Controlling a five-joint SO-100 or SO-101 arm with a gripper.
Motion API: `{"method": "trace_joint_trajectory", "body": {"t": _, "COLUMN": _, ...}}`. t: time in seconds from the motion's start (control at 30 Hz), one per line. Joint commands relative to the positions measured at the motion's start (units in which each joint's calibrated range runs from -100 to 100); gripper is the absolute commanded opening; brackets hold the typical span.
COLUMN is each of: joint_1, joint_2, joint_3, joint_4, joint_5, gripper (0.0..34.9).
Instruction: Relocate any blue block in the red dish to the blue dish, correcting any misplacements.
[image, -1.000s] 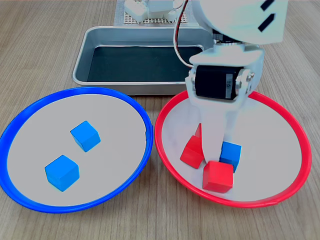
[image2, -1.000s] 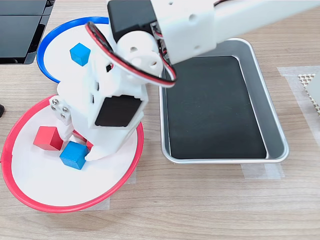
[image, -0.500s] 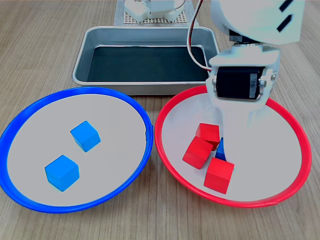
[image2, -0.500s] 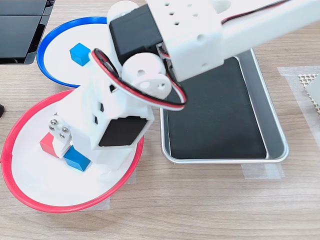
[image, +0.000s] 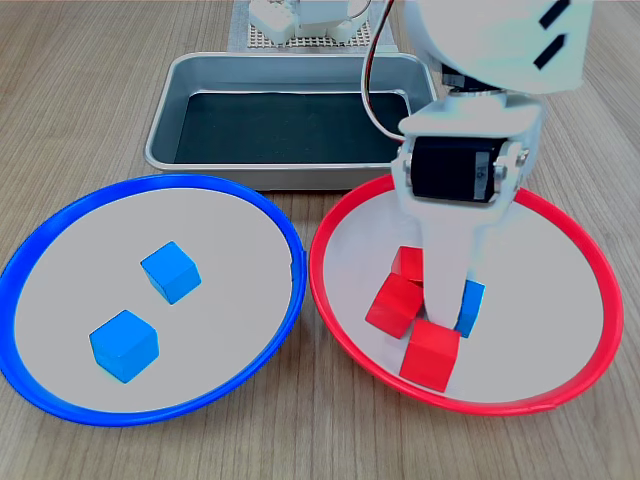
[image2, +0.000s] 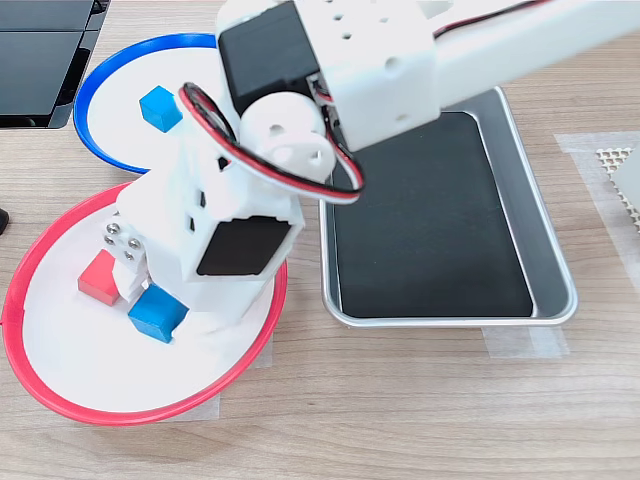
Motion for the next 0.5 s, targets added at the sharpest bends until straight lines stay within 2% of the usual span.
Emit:
{"method": "trace_joint_trajectory", "body": {"t": 0.0, "joint_1": 0.8, "joint_2": -1.7, "joint_3": 0.3, "joint_4": 0.2, "joint_5": 0.2, "gripper": 12.7}}
{"method": "trace_joint_trajectory", "body": {"t": 0.17, "joint_1": 0.7, "joint_2": -1.9, "joint_3": 0.7, "joint_4": 0.1, "joint_5": 0.3, "gripper": 10.8}}
{"method": "trace_joint_trajectory", "body": {"t": 0.47, "joint_1": -0.2, "joint_2": -2.2, "joint_3": -0.4, "joint_4": -0.2, "joint_5": 1.9, "gripper": 2.6}}
